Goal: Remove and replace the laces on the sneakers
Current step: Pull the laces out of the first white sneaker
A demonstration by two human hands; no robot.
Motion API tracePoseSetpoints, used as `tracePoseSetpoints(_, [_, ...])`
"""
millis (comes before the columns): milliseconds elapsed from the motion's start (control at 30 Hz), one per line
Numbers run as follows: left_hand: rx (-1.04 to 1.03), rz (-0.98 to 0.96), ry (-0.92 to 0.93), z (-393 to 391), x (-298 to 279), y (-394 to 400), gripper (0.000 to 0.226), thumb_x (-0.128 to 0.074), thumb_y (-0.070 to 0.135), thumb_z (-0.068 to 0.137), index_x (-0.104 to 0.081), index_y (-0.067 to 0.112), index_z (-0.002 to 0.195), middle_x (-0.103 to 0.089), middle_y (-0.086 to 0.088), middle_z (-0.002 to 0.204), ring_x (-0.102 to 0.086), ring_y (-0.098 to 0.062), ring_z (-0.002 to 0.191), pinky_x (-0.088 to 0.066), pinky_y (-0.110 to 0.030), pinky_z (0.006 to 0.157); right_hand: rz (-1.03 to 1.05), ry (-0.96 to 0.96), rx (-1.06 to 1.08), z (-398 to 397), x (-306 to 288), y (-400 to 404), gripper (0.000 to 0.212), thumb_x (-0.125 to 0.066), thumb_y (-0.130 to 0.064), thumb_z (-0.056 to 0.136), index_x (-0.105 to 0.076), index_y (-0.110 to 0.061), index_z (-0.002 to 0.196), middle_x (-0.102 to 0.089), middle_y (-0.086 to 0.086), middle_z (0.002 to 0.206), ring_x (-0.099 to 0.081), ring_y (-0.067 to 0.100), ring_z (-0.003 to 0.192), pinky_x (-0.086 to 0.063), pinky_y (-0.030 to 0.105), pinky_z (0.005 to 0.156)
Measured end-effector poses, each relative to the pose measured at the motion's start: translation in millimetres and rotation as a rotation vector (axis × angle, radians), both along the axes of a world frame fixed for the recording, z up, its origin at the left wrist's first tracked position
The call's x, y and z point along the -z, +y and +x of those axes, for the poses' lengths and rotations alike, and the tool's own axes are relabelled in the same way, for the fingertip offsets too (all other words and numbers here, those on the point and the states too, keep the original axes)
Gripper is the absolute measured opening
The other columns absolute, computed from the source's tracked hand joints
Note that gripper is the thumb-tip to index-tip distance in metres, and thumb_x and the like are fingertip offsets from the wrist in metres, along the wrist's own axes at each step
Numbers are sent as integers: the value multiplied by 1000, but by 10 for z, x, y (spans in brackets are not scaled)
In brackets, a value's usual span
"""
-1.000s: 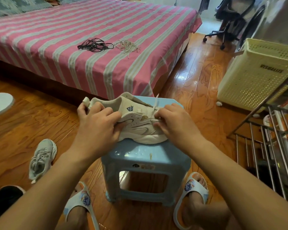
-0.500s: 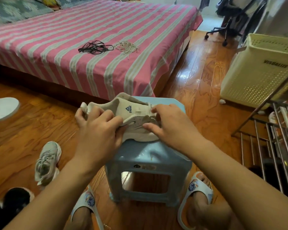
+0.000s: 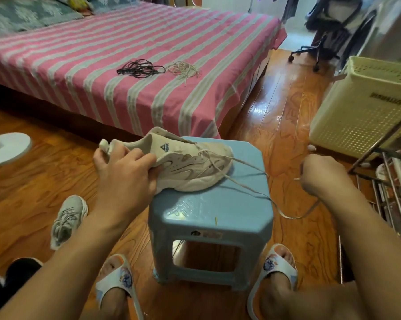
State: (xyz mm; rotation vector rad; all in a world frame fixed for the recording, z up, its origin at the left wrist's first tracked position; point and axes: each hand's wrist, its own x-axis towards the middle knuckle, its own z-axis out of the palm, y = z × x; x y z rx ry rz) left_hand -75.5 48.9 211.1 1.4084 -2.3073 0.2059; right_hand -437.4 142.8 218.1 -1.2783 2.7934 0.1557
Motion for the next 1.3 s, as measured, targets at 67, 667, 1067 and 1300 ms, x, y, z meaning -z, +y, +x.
tracePoseSetpoints(67, [39, -13, 14, 32, 23, 3, 23, -55, 38, 89, -69, 21, 85, -61, 6, 83, -49, -29, 96, -28, -62, 99, 76, -20, -10, 55, -10, -21, 11, -66, -15, 87, -72, -16, 95, -55, 8, 83, -56, 32, 84, -51, 35, 75])
tracePoseSetpoints(667, [280, -362, -77, 108, 143, 27, 17, -83, 12, 84, -68, 20, 84, -64, 1, 91, -54, -32, 106, -24, -70, 110, -430, -985, -216, 1171, -220, -699, 10, -55, 1, 96, -63, 7, 96, -65, 15, 66, -66, 19, 52, -59, 32, 51])
tracePoseSetpoints(1067, [281, -303, 9, 178, 134, -25, 9, -66, 17, 87, -63, 24, 82, -59, 5, 84, -56, -31, 97, -22, -63, 108, -92, -656, -232, 1353, -537, -883, 23, -71, -25, 90, -70, -3, 81, -62, 9, 69, -51, 21, 53, -45, 28, 49])
tracePoseSetpoints(1300, [267, -138, 16, 303, 83, 16, 3, -64, 28, 86, -66, 27, 86, -58, 9, 80, -52, -26, 92, -26, -61, 107, -425, -123, 307, 54, -210, -381, 26, -56, -23, 92, -68, -6, 107, -68, 19, 112, -64, 39, 103, -51, 41, 83])
